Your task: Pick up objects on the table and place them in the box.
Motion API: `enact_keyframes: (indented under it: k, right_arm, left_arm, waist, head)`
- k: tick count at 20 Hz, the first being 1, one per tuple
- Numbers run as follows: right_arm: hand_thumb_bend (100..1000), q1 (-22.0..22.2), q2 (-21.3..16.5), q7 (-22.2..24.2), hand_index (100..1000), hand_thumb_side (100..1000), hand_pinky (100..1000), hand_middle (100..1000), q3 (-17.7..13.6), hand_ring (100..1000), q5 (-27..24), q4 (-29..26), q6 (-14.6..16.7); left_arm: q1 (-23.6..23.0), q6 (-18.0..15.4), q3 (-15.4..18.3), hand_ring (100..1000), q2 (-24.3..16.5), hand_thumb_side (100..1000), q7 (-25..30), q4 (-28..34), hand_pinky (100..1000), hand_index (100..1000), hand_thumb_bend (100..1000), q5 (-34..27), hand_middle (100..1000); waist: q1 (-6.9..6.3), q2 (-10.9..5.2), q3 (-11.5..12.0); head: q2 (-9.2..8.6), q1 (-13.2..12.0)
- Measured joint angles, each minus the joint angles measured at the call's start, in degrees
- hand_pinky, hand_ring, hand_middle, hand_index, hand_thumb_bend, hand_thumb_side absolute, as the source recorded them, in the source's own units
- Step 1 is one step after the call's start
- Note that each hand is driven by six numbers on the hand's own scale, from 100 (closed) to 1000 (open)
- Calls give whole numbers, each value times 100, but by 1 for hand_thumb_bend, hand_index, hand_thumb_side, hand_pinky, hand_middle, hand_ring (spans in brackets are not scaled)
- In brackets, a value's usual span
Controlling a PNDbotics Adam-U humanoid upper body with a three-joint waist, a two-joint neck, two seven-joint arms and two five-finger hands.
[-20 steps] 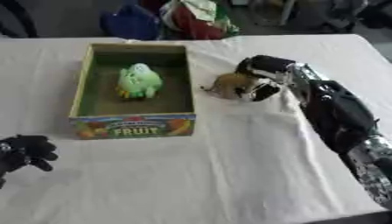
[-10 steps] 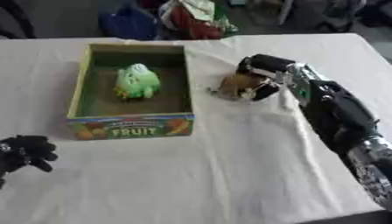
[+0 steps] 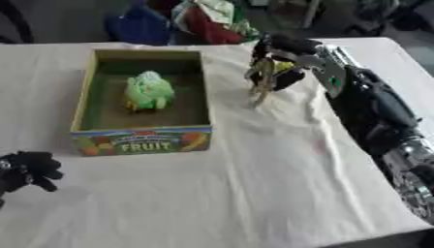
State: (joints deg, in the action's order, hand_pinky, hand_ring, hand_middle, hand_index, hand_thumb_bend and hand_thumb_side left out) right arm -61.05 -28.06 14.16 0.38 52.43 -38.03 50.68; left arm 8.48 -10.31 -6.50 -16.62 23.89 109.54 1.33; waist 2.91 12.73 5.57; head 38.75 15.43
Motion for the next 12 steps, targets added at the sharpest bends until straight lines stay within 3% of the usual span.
enact_keyframes:
  k: [12]
  right_arm:
    - [100, -606, 200, 440, 481, 228, 615, 363, 31, 598, -617, -127, -292]
  left_arm:
    - [0, 16, -56, 669, -9, 985, 68, -6, 583, 818, 342, -32, 666]
  waist:
    - [180, -122, 255]
  head:
    - [2, 204]
